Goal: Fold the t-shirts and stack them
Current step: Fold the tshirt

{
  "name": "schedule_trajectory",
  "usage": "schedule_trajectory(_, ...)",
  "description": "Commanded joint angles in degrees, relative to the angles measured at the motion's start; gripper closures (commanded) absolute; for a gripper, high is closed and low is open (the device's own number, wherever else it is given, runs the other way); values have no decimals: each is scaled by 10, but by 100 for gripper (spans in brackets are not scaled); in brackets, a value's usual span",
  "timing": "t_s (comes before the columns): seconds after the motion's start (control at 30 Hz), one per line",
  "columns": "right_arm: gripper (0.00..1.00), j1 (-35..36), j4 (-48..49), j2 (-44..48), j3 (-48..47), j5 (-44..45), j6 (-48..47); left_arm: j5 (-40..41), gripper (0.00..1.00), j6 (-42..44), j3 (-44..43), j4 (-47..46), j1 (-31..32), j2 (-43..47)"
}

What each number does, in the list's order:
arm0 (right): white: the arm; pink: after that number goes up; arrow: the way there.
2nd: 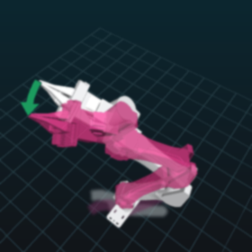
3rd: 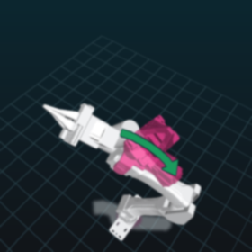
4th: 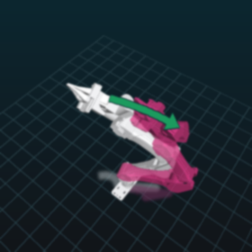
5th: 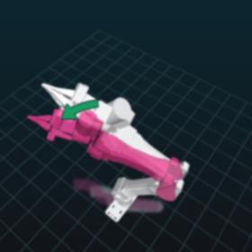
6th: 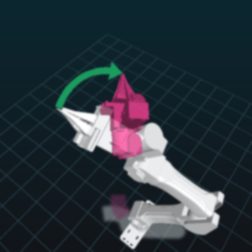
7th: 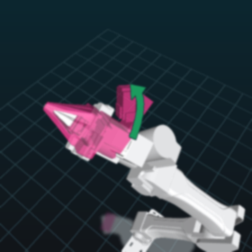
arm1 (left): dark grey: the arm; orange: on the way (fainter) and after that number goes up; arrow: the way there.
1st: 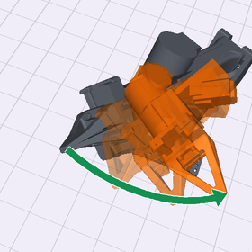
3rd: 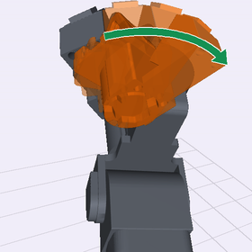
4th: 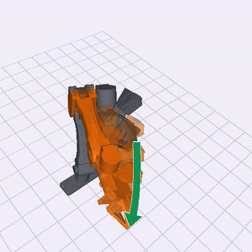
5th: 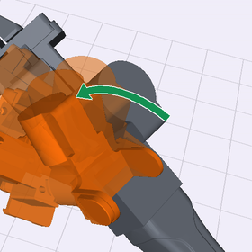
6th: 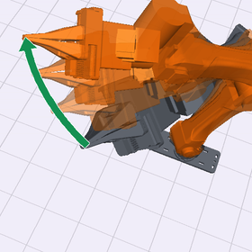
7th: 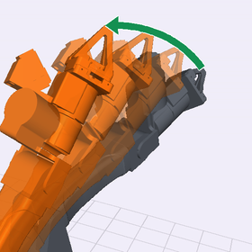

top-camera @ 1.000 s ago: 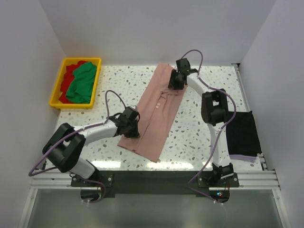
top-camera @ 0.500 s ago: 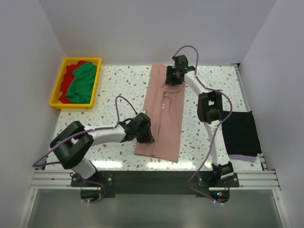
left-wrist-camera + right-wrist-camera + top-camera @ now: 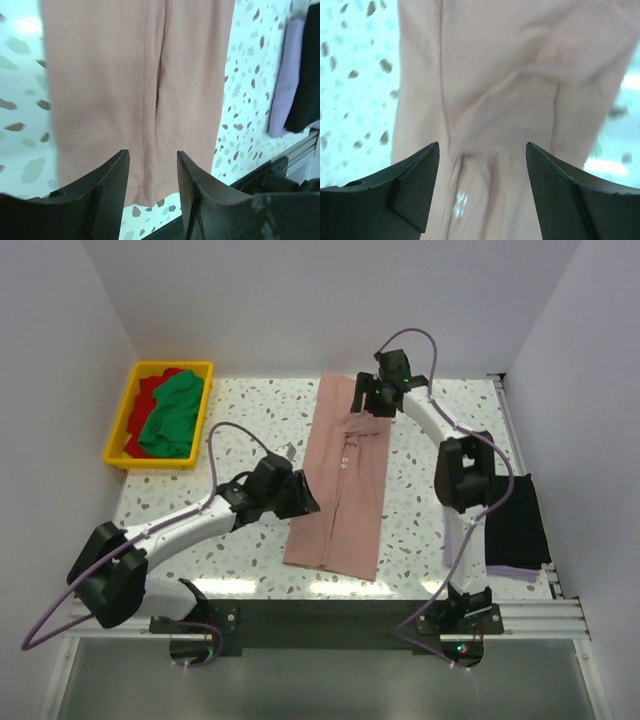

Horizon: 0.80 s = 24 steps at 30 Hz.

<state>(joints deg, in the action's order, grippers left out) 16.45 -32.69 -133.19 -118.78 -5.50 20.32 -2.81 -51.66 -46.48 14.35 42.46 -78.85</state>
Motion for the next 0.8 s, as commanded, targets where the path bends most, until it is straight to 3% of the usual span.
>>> schedule_trajectory(0.0,28,2,34,199,147,-42,87,-34,53,49,21,38,-48,46)
schedule_trajectory(0.07,31,20,77,268,306,-58,135,-44,54,67,38,58,-55,61)
schedule_trajectory(0.27,34,72,132,501,634,-99,214,-98,54,89,85,65,-64,76)
schedule_trajectory(0.37,35,83,109,591,726,-117,233,-115,53,85,118,59,-63,87)
schedule_trajectory(0.57,36,85,11,712,811,-104,218,-111,48,83,166,59,-63,102)
schedule_trajectory(0.77,45,88,2,747,889,-119,243,-108,48,70,189,52,-62,103)
